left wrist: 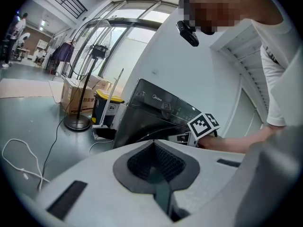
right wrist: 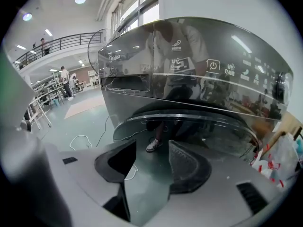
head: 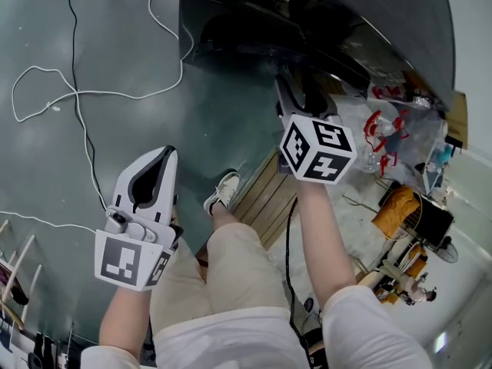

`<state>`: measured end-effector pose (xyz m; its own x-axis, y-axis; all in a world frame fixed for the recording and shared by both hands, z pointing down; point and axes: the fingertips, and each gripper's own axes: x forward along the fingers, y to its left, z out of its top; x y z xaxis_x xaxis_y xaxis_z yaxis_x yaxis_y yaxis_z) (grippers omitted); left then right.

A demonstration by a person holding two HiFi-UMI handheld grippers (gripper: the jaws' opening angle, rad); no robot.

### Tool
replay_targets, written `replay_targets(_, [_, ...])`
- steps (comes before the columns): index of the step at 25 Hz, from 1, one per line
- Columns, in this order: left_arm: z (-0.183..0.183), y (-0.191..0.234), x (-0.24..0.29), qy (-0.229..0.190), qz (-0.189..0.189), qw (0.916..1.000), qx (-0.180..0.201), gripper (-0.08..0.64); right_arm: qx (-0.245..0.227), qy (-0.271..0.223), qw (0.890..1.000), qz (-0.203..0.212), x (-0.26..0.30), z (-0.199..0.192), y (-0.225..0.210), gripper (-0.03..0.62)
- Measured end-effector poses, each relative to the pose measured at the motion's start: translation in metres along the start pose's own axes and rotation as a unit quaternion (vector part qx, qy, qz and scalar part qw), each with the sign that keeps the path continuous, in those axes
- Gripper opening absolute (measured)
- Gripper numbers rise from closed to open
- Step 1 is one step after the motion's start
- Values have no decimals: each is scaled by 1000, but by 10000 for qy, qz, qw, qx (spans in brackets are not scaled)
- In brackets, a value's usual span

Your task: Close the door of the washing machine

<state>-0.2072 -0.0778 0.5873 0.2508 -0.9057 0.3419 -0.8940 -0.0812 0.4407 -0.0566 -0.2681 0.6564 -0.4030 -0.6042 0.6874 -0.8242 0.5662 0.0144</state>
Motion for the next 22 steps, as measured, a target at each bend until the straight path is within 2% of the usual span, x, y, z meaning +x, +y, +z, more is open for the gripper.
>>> replay_targets(3, [5, 7, -2, -25, 197, 9998, 33, 5, 48, 29, 9999, 111, -2, -2, -2, 202])
replay_targets(6, [11, 14, -8, -39, 361, 9993, 109, 5, 327, -26, 9987, 386, -10, 4, -2, 188])
replay_targets(10, [33, 5, -11, -102, 365, 9989, 292, 5, 202, -488, 9981, 312, -42, 33, -5, 98])
replay_targets(13, [53, -16, -12, -194, 246, 9988, 380, 5, 294, -801, 9955, 405, -76, 48, -8, 0])
replay_targets(16, [67, -39, -16, -243, 73, 9984, 498, 5, 305, -1085, 9923, 507, -114, 58, -5, -2])
replay_targets(22, [92, -58, -28, -314, -32, 9982, 509, 5, 491, -1086, 9924, 300, -184, 63, -12, -3])
